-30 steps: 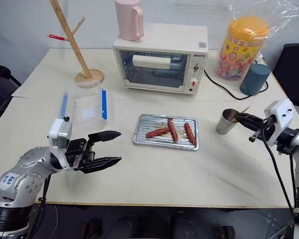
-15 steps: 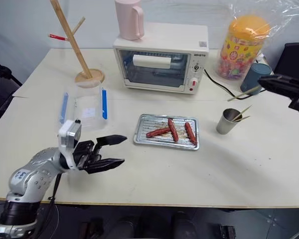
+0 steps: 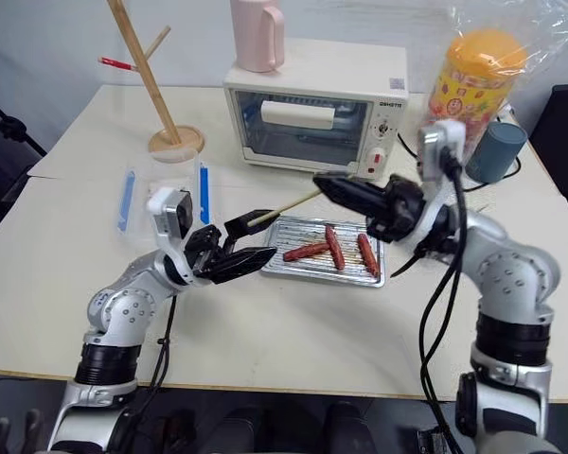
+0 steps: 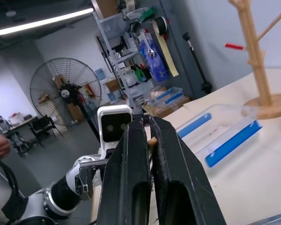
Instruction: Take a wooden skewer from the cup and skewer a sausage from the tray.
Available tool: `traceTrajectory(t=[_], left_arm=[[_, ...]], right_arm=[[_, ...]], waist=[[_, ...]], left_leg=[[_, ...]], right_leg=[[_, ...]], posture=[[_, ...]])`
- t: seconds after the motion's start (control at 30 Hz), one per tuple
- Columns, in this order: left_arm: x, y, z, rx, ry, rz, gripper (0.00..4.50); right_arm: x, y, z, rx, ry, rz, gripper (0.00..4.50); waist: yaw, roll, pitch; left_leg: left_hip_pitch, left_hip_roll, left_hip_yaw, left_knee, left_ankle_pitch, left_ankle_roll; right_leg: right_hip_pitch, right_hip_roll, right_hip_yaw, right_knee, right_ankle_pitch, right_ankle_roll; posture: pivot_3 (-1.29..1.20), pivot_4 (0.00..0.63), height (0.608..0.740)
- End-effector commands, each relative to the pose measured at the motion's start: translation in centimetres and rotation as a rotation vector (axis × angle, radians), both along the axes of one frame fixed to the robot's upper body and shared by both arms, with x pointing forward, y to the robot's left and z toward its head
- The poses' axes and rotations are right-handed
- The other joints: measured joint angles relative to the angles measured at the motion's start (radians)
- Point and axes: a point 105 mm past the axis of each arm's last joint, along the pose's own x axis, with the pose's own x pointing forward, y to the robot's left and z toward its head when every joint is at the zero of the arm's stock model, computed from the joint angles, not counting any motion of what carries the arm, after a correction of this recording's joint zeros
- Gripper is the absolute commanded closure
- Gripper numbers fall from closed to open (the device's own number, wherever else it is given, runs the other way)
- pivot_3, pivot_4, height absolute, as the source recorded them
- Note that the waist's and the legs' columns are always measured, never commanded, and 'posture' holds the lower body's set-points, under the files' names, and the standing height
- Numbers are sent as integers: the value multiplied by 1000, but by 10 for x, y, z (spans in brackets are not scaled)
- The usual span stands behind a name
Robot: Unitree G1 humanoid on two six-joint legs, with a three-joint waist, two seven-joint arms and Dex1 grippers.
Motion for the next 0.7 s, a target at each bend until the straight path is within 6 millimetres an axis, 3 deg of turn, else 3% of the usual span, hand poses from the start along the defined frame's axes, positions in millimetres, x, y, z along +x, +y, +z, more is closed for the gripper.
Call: traceTrajectory(t=[0.03, 0.6, 0.7], left_arm=[[-5, 0, 11, -41, -33, 4, 382], [-5, 0, 16, -85, -13, -4, 4430], [-4, 1, 17, -87, -10, 11, 4471]], right_arm=[[-14, 4, 10, 23, -44, 32, 4500], [-14, 2, 2, 16, -23, 4, 4500], [-15, 1, -1, 12, -16, 5, 4500]], waist=[[-1, 0, 0], [-3, 0, 0], [-3, 0, 0]], left_leg=[[0, 0, 0, 0, 0, 0], [0, 1, 0, 0, 0, 0], [0, 1, 0, 0, 0, 0]], right_leg=[[0, 0, 0, 0, 0, 0], [-1, 1, 1, 0, 0, 0], [-1, 1, 1, 0, 0, 0]], posture=[[0, 150, 740], [0, 150, 740], [0, 150, 740]])
